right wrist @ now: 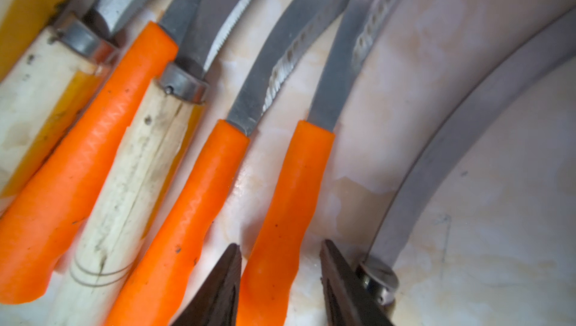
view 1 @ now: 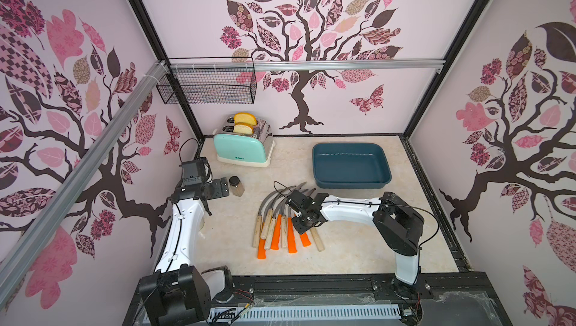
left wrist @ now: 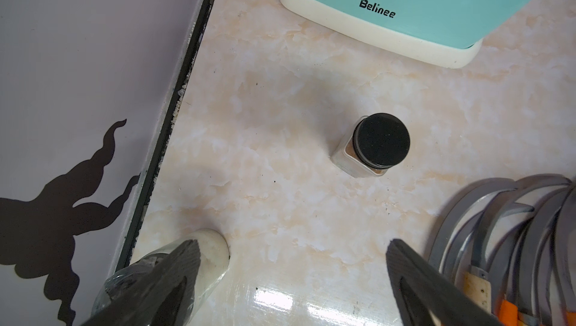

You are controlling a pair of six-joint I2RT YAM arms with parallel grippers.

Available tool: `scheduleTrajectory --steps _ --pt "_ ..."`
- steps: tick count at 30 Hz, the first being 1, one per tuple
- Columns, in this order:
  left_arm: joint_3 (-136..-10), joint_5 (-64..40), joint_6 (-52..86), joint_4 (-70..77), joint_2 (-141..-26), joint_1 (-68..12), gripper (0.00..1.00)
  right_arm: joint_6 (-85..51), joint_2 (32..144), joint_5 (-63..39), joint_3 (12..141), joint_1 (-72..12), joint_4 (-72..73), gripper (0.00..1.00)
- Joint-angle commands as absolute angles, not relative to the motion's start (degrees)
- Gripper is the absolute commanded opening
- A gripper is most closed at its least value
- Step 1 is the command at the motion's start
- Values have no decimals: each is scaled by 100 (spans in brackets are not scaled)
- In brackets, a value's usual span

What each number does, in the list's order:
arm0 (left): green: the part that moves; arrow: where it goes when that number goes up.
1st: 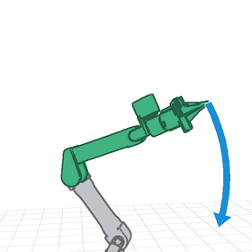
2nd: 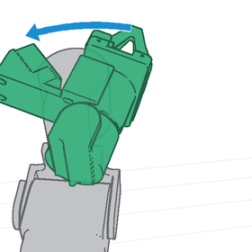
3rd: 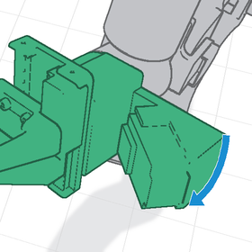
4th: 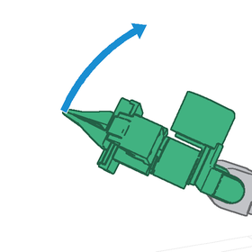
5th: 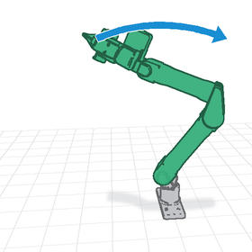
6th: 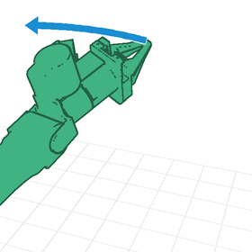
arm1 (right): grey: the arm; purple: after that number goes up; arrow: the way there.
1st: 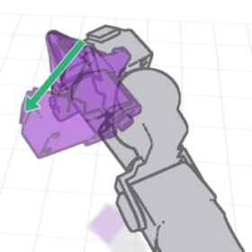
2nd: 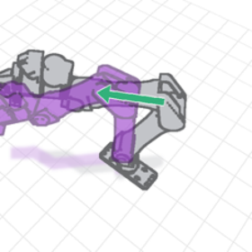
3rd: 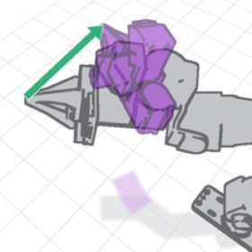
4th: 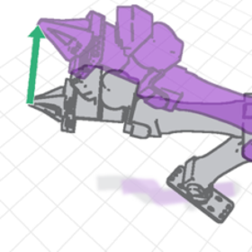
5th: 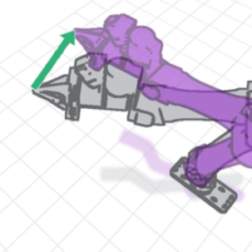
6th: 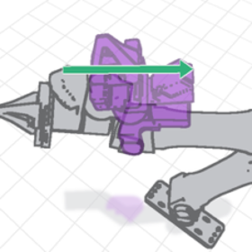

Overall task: Put small sickles into storage boxes
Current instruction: Place the sickle in the storage box.

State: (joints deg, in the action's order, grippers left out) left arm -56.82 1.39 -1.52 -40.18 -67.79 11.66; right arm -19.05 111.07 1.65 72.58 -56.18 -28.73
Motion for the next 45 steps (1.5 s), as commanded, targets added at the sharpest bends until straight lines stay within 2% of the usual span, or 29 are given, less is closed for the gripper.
scheduleTrajectory --steps 1,3,6,9,15,31,45 --pt "-5889 1 -202 -4032 -6888 1197 98 -1872 11171 385 7357 -5619 -3238 45" --pt "-5933 -19 -253 -4021 -6925 1196 98 -1889 11170 404 7347 -5625 -3287 46" --pt "-5898 -18 -366 -3896 -6891 1199 98 -1933 11171 456 7339 -5648 -3354 53" --pt "-5898 -8 -486 -3859 -6882 1195 98 -1958 11171 527 7321 -5668 -3385 53" --pt "-5919 -12 -614 -3819 -6965 1198 98 -1969 11214 496 7362 -5695 -3432 48" --pt "-5823 -238 -755 -3749 -7062 1201 98 -2061 11535 719 7730 -5897 -3809 45" --pt "-5819 -314 -817 -3727 -7073 1198 98 -2153 11696 714 7807 -5977 -3911 36"
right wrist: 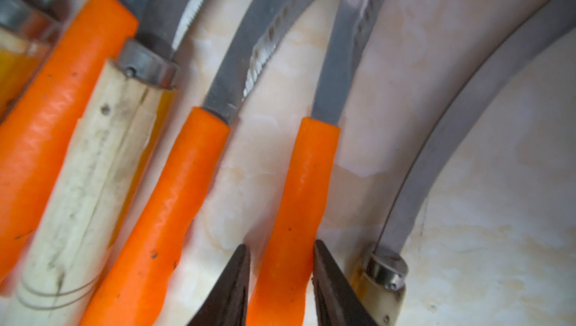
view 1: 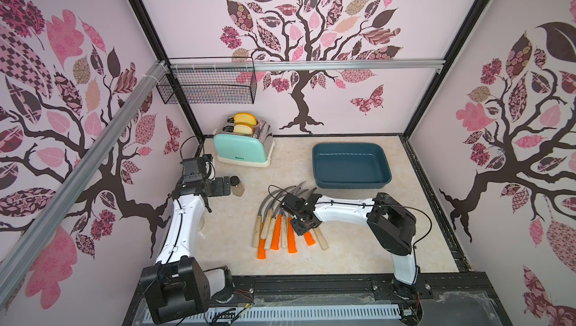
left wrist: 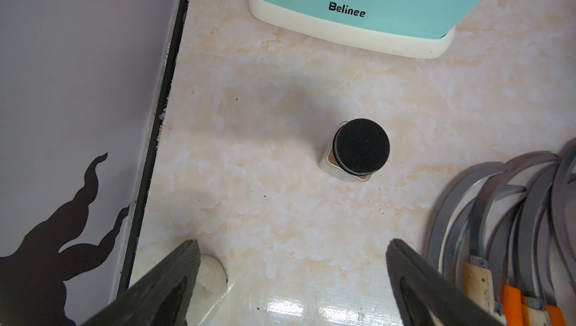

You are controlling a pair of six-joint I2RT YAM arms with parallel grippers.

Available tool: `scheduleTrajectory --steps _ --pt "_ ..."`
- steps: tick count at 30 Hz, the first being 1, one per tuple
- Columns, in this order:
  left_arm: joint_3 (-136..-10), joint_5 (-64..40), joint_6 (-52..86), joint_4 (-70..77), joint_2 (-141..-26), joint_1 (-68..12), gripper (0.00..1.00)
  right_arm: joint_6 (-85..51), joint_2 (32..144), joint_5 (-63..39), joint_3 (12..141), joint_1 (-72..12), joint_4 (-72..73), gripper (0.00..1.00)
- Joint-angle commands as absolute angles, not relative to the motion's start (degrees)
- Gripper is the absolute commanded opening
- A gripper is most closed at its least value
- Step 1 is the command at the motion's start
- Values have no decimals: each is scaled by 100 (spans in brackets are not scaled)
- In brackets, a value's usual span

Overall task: Put small sickles into storage boxes
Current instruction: Place the sickle in the storage box.

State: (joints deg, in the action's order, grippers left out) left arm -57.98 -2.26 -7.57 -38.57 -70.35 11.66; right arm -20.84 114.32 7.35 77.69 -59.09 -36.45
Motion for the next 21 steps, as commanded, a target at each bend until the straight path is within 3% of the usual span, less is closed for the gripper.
scheduleTrajectory --steps 1,21 --pt "-5818 -316 -818 -3714 -7075 1196 98 -2146 11701 714 7815 -5978 -3918 36" --pt "-5897 -439 -773 -3673 -7054 1196 98 -2101 11576 693 7818 -5985 -3902 20"
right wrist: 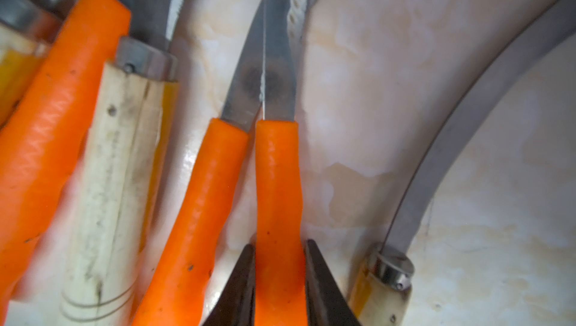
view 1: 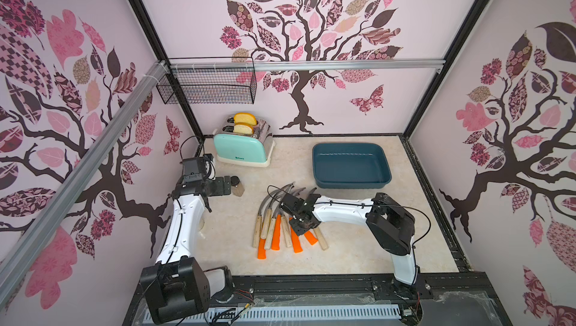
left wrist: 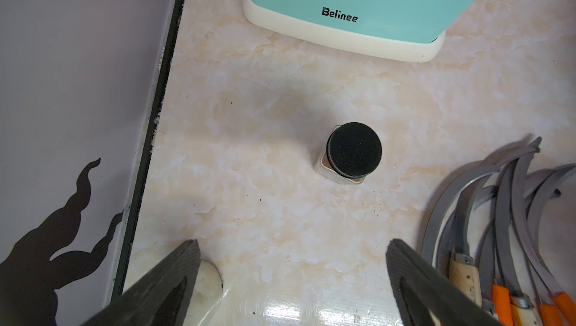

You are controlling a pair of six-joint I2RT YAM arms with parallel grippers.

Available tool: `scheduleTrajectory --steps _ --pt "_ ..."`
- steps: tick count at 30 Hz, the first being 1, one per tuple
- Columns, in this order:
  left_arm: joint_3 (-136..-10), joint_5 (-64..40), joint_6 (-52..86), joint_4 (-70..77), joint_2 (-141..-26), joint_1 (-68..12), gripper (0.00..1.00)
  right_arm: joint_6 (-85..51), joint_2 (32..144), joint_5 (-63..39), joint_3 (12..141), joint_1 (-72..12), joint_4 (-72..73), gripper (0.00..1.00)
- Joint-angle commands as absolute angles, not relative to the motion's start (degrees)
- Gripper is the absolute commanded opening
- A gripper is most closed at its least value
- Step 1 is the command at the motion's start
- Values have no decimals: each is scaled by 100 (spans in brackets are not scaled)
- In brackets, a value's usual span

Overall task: Put small sickles into storage boxes
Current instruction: Place the sickle in the storage box.

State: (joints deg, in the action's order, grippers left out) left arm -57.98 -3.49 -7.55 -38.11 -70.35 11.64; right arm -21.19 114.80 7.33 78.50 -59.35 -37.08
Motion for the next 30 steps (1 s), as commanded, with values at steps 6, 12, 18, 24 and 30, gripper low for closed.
scheduleTrajectory --steps 6,12,18,24,30 --pt "-5910 -459 -773 -3676 -7037 1195 98 -2101 11463 647 7810 -5990 -3861 17" --pt "-5898 -458 -765 -3669 -7014 1202 98 -2101 11313 624 7810 -5985 -3837 15" --pt "-5918 -461 -721 -3657 -7002 1197 98 -2101 11210 659 7850 -5983 -3865 14" --pt "-5933 -493 -724 -3684 -6998 1197 98 -2083 11135 685 7935 -5971 -3920 14" --pt "-5953 -510 -721 -3695 -6996 1197 98 -2030 11101 669 8023 -5899 -3977 12"
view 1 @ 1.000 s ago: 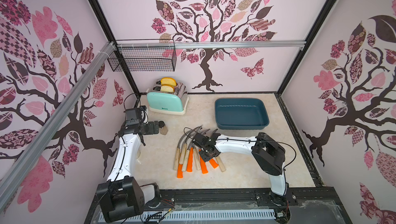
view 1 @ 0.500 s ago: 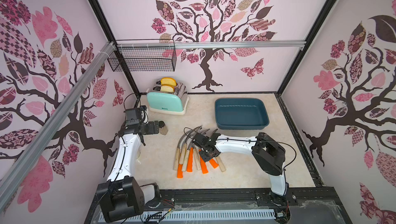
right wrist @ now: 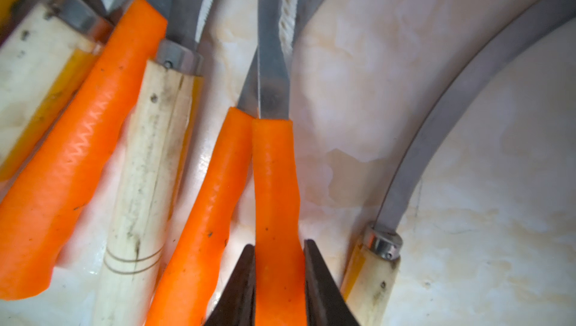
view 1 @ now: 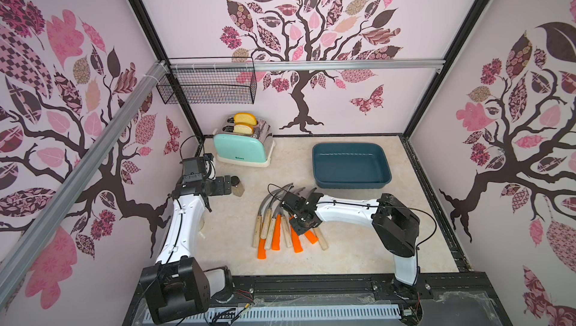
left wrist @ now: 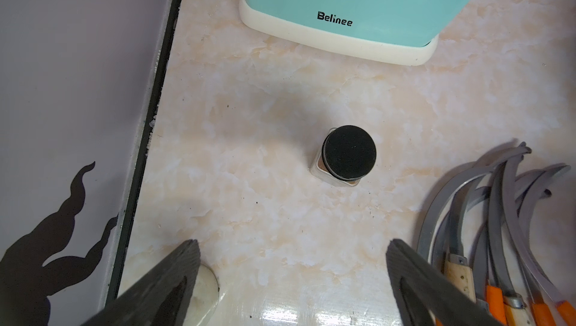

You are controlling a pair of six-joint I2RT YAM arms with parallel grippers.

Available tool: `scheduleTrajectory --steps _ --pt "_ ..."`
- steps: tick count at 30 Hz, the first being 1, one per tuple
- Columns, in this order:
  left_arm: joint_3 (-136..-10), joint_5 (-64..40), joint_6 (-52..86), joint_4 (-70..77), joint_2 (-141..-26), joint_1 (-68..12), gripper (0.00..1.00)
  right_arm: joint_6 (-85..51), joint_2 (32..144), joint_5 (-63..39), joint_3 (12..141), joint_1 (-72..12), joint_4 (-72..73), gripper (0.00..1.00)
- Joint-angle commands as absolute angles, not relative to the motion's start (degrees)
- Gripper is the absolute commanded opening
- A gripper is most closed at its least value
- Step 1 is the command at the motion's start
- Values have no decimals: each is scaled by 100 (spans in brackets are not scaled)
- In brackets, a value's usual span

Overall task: Put small sickles into storage boxes
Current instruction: Place the sickle in the storage box.

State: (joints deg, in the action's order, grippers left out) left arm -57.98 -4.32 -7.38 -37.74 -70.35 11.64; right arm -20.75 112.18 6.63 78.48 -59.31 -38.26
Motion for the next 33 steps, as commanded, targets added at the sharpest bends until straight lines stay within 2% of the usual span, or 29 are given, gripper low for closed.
scheduleTrajectory --steps 1,33 --pt "-5959 -515 -721 -3693 -6995 1202 98 -2022 11088 655 8025 -5885 -3975 12" --pt "-6029 -621 -712 -3718 -7058 1195 98 -2090 10543 492 7460 -5818 -4313 8"
